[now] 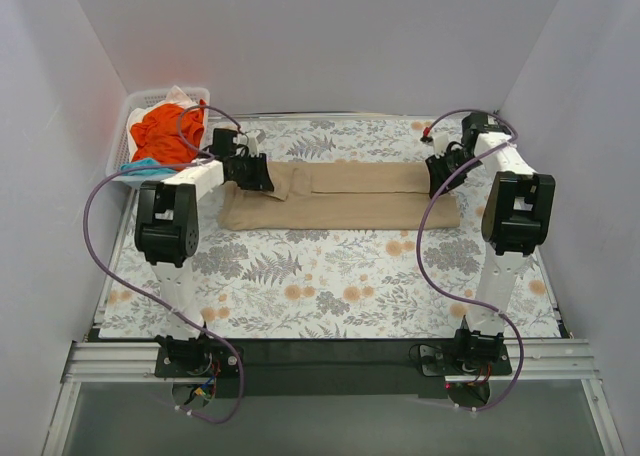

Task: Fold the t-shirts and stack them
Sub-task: Fold the tshirt

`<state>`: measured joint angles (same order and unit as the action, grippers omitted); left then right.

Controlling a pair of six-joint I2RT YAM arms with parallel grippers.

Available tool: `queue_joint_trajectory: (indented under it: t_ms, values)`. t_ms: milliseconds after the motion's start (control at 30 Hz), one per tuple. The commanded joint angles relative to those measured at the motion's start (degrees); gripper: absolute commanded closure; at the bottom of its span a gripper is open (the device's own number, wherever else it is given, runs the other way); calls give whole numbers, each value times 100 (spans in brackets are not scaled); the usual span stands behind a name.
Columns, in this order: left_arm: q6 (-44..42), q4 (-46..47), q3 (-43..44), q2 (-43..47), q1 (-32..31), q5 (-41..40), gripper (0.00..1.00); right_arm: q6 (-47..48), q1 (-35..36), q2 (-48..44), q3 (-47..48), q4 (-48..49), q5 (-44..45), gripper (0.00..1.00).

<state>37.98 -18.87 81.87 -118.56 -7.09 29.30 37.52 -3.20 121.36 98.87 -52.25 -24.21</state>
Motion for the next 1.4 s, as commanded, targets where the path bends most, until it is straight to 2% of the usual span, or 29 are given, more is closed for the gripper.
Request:
queue_joint_trajectory:
  t_ms: [0,167,233,400,433,600,733,900,1000,1133,1300,1333,1367]
  values:
    - [113,-143,50,1097,41,-100,73,-122,21,115,387,-49,29,71]
    - [350,-519,-197,1467,41,-249,72,-8,30,248,37,-66,442,73]
    - [421,-731,-285,1476,41,-58,71,71,74,204,-357,-66,618,74]
    - [851,-653,-1110,1844,-2,-143,76,387,144,28,-1158,-162,926,76]
    - [956,-653,-1216,1889,-46,-344,81,423,144,-68,-1394,-259,927,77]
    - [1229,-653,-1691,1986,-257,-1206,87,765,311,-805,-2423,-637,760,80]
    - [1353,-644,-1552,1618,-293,-1848,91,1265,637,-1640,-2970,-1303,129,80]
    - [1344,-600,-797,634,-284,-2288,96,1162,444,-1818,-2191,-1367,-14,78]
    - [1256,-653,20,-93,-275,-2490,98,951,382,-1502,-1645,-1288,-76,78]
    - [967,-819,1303,-939,-258,-2605,98,626,382,-845,-802,-762,310,78]
    - [650,-1171,2997,-1801,-231,-2658,91,274,373,-61,-61,-646,399,78]
    - [632,-1267,3393,-1872,-92,-2048,85,239,477,149,-191,-498,486,78]
    - [632,-1259,3397,-1872,-91,-2042,85,238,478,151,-314,-497,487,78]
